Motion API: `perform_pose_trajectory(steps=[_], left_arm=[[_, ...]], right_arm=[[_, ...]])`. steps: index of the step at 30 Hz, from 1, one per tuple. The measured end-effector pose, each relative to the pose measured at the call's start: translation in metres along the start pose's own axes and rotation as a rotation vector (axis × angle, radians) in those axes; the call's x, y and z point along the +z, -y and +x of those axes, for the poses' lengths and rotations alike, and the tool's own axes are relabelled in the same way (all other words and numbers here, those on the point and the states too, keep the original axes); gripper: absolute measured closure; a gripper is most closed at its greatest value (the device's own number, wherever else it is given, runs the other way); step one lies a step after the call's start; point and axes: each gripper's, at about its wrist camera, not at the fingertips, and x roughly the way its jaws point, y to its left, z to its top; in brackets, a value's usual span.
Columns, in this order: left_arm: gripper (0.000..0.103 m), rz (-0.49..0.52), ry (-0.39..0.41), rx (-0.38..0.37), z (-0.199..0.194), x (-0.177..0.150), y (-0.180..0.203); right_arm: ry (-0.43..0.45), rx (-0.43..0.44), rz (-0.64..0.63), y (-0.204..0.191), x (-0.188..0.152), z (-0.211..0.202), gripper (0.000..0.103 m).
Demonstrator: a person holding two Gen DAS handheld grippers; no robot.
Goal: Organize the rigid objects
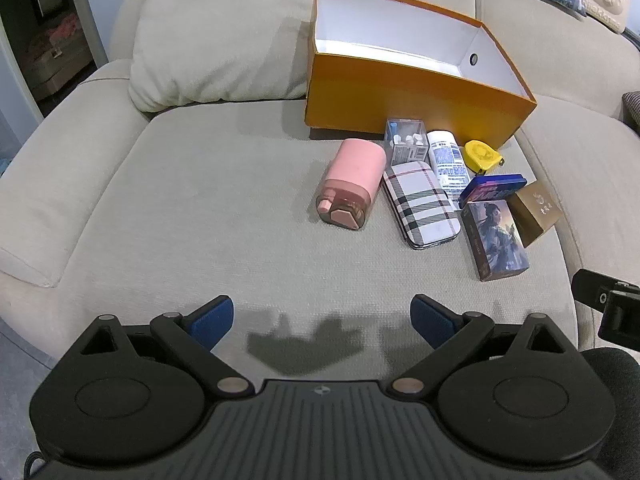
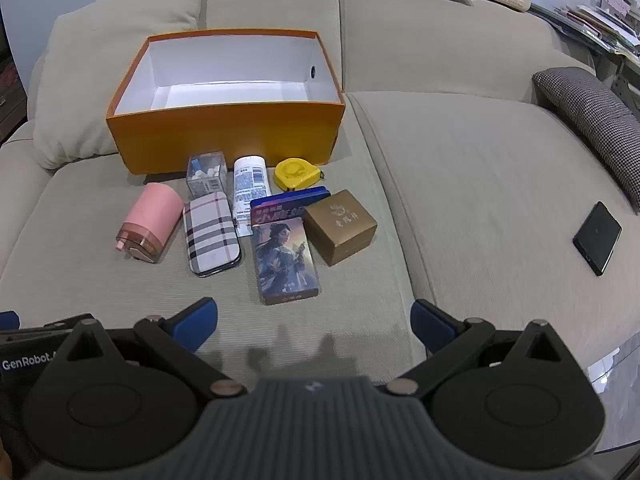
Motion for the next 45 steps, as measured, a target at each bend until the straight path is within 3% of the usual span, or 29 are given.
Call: perform_pose_trajectory(steps=[45], left_arm=[[0.0, 0.005, 0.001, -0.001, -0.0031, -0.0011, -0.0003]], right_arm=[[-0.005, 0.013, -0.006, -0.0027, -0.0025, 0.003, 0.001]])
